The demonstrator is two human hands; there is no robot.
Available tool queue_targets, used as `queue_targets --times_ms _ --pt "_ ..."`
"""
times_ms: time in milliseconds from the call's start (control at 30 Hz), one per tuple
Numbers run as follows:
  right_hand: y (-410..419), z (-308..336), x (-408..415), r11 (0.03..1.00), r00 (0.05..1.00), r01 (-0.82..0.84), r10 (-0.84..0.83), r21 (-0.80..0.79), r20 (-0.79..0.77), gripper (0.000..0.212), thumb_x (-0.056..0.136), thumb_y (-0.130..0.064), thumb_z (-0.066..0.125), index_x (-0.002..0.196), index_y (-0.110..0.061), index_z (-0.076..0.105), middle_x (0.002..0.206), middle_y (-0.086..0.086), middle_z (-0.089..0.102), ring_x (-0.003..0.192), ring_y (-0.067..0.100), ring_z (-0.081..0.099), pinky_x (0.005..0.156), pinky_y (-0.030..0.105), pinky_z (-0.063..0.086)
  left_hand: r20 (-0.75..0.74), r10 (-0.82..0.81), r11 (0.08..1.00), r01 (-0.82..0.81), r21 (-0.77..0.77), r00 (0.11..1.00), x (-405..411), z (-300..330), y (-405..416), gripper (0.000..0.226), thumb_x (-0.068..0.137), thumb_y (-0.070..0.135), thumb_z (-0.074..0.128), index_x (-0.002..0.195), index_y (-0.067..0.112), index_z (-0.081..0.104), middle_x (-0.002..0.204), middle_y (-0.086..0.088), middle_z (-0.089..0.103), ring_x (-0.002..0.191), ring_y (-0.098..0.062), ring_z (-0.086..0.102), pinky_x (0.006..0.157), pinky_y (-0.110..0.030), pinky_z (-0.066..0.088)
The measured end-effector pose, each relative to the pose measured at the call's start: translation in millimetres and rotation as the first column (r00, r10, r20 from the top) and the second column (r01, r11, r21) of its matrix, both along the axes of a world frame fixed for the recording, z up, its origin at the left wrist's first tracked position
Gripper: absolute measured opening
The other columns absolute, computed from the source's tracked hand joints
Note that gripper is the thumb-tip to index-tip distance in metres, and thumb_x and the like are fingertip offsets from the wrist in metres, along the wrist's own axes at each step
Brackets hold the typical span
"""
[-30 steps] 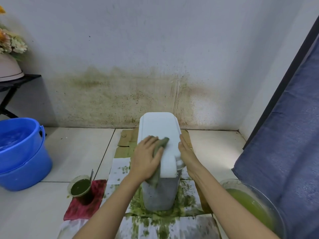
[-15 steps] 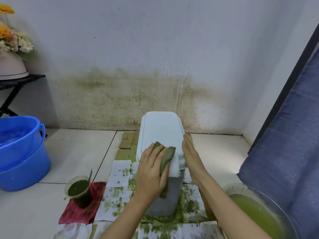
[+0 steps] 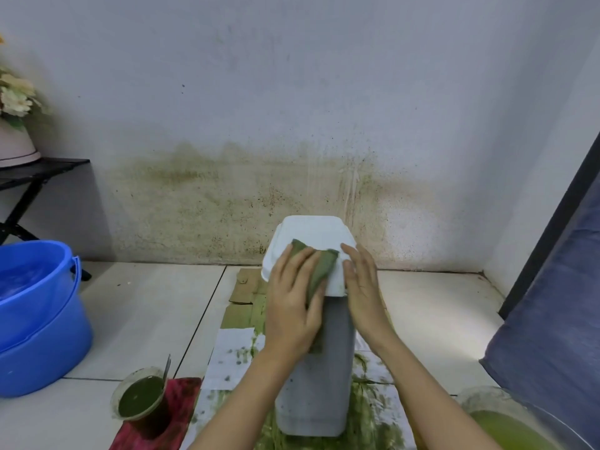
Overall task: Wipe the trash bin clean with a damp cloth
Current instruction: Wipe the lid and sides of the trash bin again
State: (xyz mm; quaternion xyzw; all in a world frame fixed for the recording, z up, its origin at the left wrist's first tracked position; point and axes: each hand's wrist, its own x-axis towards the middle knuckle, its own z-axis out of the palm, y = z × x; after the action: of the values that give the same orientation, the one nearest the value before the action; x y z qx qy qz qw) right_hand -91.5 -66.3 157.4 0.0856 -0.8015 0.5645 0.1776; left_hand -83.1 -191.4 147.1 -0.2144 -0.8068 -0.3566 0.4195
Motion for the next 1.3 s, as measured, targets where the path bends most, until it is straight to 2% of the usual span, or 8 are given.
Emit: queue_targets --times_ms 133,300,467,633,733,800,933,1300 --pt "22.3 -0.7 4.9 0.999 0.999 -0.03 0.031 -0.033 0.022 0.027 0.095 -0.039 0.025 0.117 -0.052 0.036 0.149 -0.006 0.025 0.141 0.005 0.016 0.117 0.027 0.014 -0.18 -0.055 0.961 0.003 -0.276 0.982 -11.5 -8.7 1.9 0.041 0.098 0.03 0.04 0.127 0.006 0.056 0.13 -0.011 0.056 0.132 -0.031 0.04 0.113 -0.04 0.03" --pt "8.3 1.5 4.4 1.0 0.999 -0.021 0.021 0.004 0.026 0.024 0.099 -0.037 0.027 0.116 -0.05 0.037 0.151 -0.004 0.021 0.141 0.007 0.018 0.108 0.02 0.019 0.011 0.165 0.96 -0.163 0.23 0.986 -9.6 4.5 19.2 0.04 0.096 0.031 0.042 0.114 0.002 0.063 0.118 -0.009 0.063 0.125 -0.022 0.045 0.107 -0.034 0.035" --pt "22.0 -13.4 19.7 1.0 1.0 0.012 -0.012 0.019 0.024 0.031 0.101 -0.034 0.029 0.113 -0.062 0.036 0.146 -0.007 0.028 0.136 0.009 0.031 0.104 0.026 0.029 -0.322 0.024 0.952 -0.12 -0.283 0.947 5.4 -25.4 13.1 0.036 0.096 0.022 0.044 0.127 0.007 0.054 0.131 -0.012 0.056 0.132 -0.035 0.039 0.108 -0.049 0.035" --pt "11.2 -15.1 42.7 0.989 0.99 0.082 -0.095 0.122 0.102 0.024 0.093 -0.06 0.02 0.106 -0.078 0.027 0.149 -0.017 0.023 0.141 0.009 0.022 0.112 0.056 0.018 -0.433 -0.081 0.838 -0.174 -0.517 0.898 16.4 -31.0 -18.8 0.033 0.098 0.014 0.044 0.131 0.012 0.051 0.133 -0.008 0.053 0.13 -0.033 0.043 0.107 -0.048 0.037" --pt "6.5 -8.7 46.7 0.985 0.982 0.087 -0.111 0.15 0.154 0.027 0.09 -0.059 0.016 0.111 -0.073 0.027 0.153 -0.018 0.017 0.145 0.012 0.011 0.112 0.061 0.009 -0.222 -0.012 0.941 -0.064 -0.331 0.975 22.8 -27.0 -21.1 0.036 0.096 0.015 0.041 0.131 0.009 0.05 0.135 -0.009 0.052 0.134 -0.03 0.038 0.111 -0.044 0.033" --pt "6.0 -7.1 46.6 0.983 0.976 0.095 -0.123 0.157 0.18 0.031 0.095 -0.054 0.018 0.121 -0.065 0.029 0.155 -0.017 0.015 0.146 0.014 0.008 0.111 0.062 0.006 0.021 0.069 0.997 -0.07 0.032 0.997 30.0 -21.6 -11.6 0.037 0.096 0.021 0.04 0.129 0.008 0.053 0.133 -0.006 0.054 0.132 -0.024 0.041 0.111 -0.033 0.031" --pt "7.6 -7.1 49.1 0.981 0.967 0.108 -0.142 0.163 0.213 0.037 0.098 -0.05 0.017 0.131 -0.056 0.032 0.155 -0.018 0.014 0.146 0.015 0.003 0.111 0.062 0.002 0.441 0.036 0.761 -0.311 0.569 0.897 25.2 -9.4 -8.8 0.036 0.101 0.028 0.038 0.127 0.01 0.056 0.118 -0.008 0.062 0.112 -0.025 0.055 0.084 -0.018 0.036" --pt "0.8 -10.6 46.8 0.977 0.964 0.155 -0.183 0.149 0.192 0.038 0.098 -0.051 0.015 0.132 -0.055 0.031 0.154 -0.019 0.017 0.146 0.014 0.007 0.111 0.062 0.006 0.137 0.082 0.968 -0.111 0.226 0.987 33.3 -19.5 -32.3 0.039 0.093 0.026 0.041 0.116 0.002 0.062 0.12 0.008 0.05 0.121 -0.007 0.043 0.106 -0.009 0.026"
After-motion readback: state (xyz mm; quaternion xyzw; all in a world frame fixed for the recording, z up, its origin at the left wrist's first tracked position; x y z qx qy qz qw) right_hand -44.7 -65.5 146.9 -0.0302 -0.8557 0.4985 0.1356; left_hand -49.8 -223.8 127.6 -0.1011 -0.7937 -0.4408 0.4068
